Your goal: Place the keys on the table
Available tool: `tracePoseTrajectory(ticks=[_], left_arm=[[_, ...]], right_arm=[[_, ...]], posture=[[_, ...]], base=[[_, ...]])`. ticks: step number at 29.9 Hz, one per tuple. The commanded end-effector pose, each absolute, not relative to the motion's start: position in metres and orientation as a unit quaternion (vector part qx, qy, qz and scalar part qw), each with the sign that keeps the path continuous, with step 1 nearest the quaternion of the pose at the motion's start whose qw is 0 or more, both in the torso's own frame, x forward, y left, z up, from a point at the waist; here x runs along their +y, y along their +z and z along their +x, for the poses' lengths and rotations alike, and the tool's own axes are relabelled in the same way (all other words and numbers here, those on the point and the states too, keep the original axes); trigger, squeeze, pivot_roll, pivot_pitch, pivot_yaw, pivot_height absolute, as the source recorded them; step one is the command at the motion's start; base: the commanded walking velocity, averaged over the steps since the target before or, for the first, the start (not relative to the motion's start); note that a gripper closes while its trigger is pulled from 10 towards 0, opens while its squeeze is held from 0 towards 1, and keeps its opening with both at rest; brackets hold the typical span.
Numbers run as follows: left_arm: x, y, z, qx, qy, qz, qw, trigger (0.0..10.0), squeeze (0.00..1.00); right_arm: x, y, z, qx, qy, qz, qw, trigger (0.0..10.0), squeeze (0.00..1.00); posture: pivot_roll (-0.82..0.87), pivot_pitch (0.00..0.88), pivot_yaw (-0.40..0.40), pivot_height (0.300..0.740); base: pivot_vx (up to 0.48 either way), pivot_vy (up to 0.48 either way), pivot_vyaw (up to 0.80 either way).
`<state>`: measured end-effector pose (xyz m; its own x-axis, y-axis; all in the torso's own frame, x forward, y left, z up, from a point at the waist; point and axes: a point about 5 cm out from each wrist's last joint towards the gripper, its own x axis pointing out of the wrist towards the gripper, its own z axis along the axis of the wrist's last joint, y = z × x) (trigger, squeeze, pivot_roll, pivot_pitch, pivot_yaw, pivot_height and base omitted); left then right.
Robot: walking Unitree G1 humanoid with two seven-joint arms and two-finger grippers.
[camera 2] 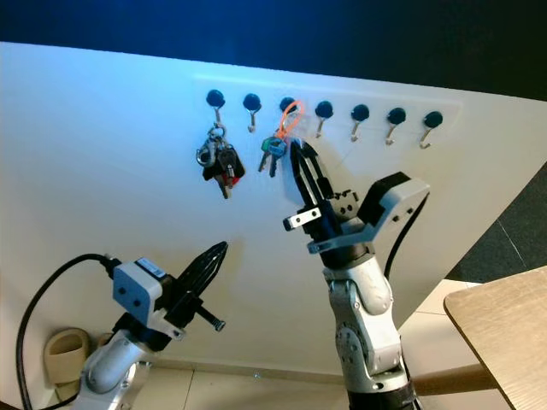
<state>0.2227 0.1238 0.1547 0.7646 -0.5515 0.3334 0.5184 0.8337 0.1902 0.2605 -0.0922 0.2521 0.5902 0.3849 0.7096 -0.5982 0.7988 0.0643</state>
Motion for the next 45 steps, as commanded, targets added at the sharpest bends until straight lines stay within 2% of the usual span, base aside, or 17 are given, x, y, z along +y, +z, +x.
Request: tracePoseTrajectory(ticks=[1, 6, 8, 11, 24, 36, 38, 45], left_arm=[[0.122, 0.156, 0.221, -0.189, -0.297, 0.055, 0.935, 10.0, 0.0], [0.123, 0.156, 0.22, -0.188, -0.299, 0.057, 0.934, 10.0, 0.0], [0.123, 0.156, 0.219, -0.188, -0.3, 0.056, 0.934, 10.0, 0.0], [0.123, 0.156, 0.219, -0.188, -0.3, 0.056, 0.934, 10.0, 0.0], [0.119, 0.158, 0.219, -0.193, -0.306, 0.054, 0.931, 10.0, 0.0], [0.118, 0.156, 0.217, -0.188, -0.316, 0.059, 0.928, 10.0, 0.0], [0.117, 0.156, 0.216, -0.186, -0.319, 0.06, 0.927, 10.0, 0.0], [0.117, 0.156, 0.216, -0.186, -0.321, 0.061, 0.927, 10.0, 0.0]], right_arm=[[-0.091, 0.257, 0.256, -0.367, 0.293, 0.143, 0.871, 0.0, 0.0], [-0.088, 0.257, 0.252, -0.368, 0.302, 0.135, 0.869, 0.0, 0.0], [-0.093, 0.249, 0.25, -0.348, 0.284, 0.149, 0.881, 0.0, 0.0], [-0.095, 0.248, 0.25, -0.346, 0.279, 0.151, 0.883, 0.0, 0.0], [-0.092, 0.267, 0.256, -0.364, 0.287, 0.164, 0.871, 0.0, 0.0], [-0.085, 0.258, 0.265, -0.295, 0.302, 0.233, 0.876, 0.0, 0.0], [-0.087, 0.259, 0.269, -0.285, 0.291, 0.26, 0.875, 3.3, 0.0], [-0.095, 0.265, 0.27, -0.296, 0.279, 0.286, 0.868, 4.4, 0.0]], posture=[[0.07, 0.086, -0.065, 0.74], [0.07, 0.085, -0.064, 0.74], [0.07, 0.082, -0.064, 0.74], [0.07, 0.079, -0.062, 0.74], [0.07, 0.071, -0.065, 0.74], [0.07, 0.074, -0.063, 0.74], [0.07, 0.076, -0.062, 0.74], [0.08, 0.075, -0.061, 0.74]], base=[[0.0, 0.0, 0.0], [0.0, 0.0, 0.0], [0.0, 0.0, 0.0], [0.0, 0.0, 0.0], [0.0, 0.0, 0.0], [0.0, 0.0, 0.0], [0.0, 0.0, 0.0], [0.0, 0.0, 0.0]])
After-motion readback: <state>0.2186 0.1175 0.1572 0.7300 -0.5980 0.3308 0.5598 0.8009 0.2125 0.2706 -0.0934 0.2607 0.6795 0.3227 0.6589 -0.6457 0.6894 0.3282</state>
